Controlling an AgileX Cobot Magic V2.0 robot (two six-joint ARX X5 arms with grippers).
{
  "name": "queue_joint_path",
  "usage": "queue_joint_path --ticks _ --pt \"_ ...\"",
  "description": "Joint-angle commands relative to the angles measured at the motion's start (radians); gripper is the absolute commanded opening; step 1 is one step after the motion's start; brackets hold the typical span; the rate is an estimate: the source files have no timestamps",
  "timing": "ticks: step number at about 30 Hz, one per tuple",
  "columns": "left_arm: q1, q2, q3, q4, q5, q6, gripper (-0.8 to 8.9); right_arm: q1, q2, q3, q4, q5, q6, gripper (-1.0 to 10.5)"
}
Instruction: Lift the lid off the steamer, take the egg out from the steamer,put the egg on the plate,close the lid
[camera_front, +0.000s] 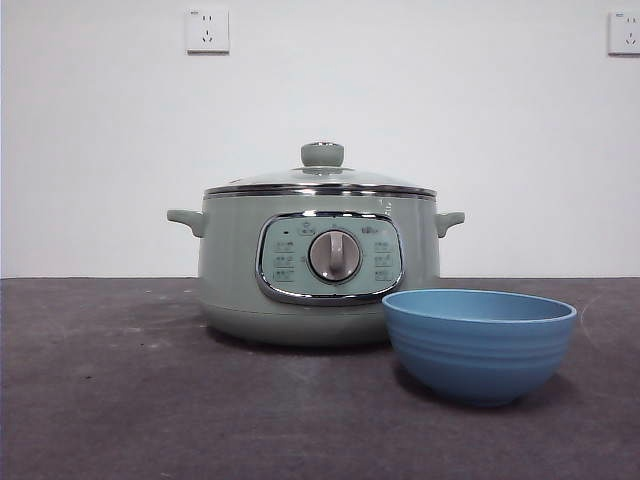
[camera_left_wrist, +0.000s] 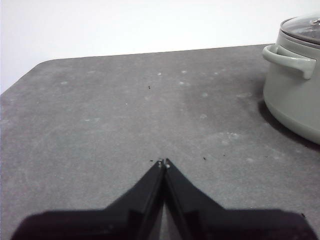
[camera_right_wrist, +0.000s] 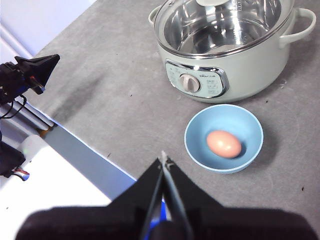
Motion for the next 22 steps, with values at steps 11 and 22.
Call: queue_joint_path --ticks 11,22 --pt "0.003 -0.002 -0.014 0.005 -0.001 -0.01 -0.03 -0.172 -0.073 -0.071 0.178 0.035 -0.103 0.0" --pt "0.004 -0.002 -0.014 0.005 -0.001 -0.01 -0.03 -0.478 -0.365 -0.684 0.781 0.031 -0.117 0.0"
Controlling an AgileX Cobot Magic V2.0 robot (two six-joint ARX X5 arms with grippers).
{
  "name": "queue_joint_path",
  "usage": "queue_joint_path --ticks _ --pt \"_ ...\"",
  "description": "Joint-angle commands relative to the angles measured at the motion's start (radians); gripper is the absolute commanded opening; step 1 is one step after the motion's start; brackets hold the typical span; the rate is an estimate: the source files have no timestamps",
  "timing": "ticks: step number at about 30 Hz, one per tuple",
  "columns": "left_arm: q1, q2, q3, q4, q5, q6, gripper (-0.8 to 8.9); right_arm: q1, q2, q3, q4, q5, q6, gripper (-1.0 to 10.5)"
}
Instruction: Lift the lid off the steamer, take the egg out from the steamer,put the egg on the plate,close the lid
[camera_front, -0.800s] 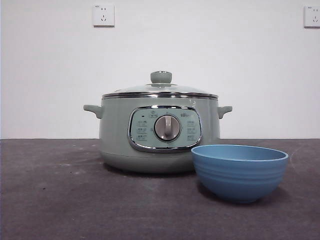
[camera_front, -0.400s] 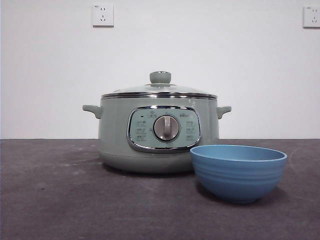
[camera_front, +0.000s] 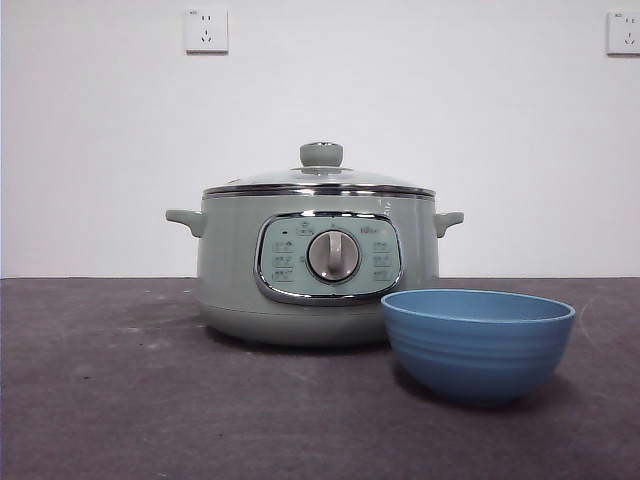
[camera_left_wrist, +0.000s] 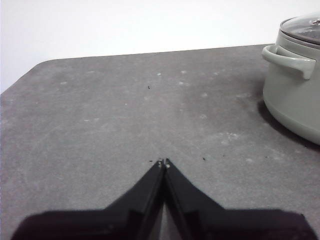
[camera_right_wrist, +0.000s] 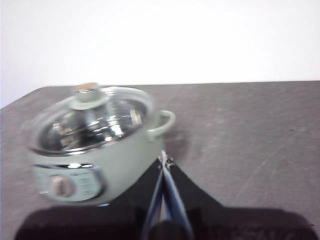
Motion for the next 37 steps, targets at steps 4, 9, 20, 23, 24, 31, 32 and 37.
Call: queue_joint_path --ticks 4,9,20,23,24,31,32,37 --pt "0.003 -0.002 -0.014 0.005 -0.001 -0.01 -0.03 -0.032 -0.113 -0.268 0.189 0.006 -0.033 0.0" --pt "0.003 -0.002 -0.014 0.005 -0.001 -0.01 -0.03 -0.032 -0.165 -0.359 0.195 0.006 -0.033 0.0" --pt "0.003 -0.002 -0.014 0.005 -0.001 -0.01 -0.03 -0.031 -0.193 -0.375 0.116 0.005 -0.056 0.0" --pt "0.003 -0.002 -0.014 0.005 -0.001 -0.01 -0.03 -0.031 -0.193 -0.375 0.118 0.005 -0.048 0.0" --pt "0.003 -0.002 -0.014 0.005 -0.001 -0.01 -0.03 -0.031 -0.193 -0.375 0.118 0.005 -0.049 0.0" --pt "0.004 -0.002 -0.014 0.005 -0.001 -0.01 -0.03 -0.031 -0.193 -0.375 0.118 0.005 -0.049 0.0" --pt "0.003 -0.002 -0.014 0.005 -0.001 -0.01 -0.03 -0.031 -0.193 -0.375 0.118 0.005 -0.049 0.0" --pt "0.003 -0.002 -0.014 0.005 -0.001 -0.01 -0.03 -0.031 -0.193 -0.375 0.118 0.005 -0.049 0.0"
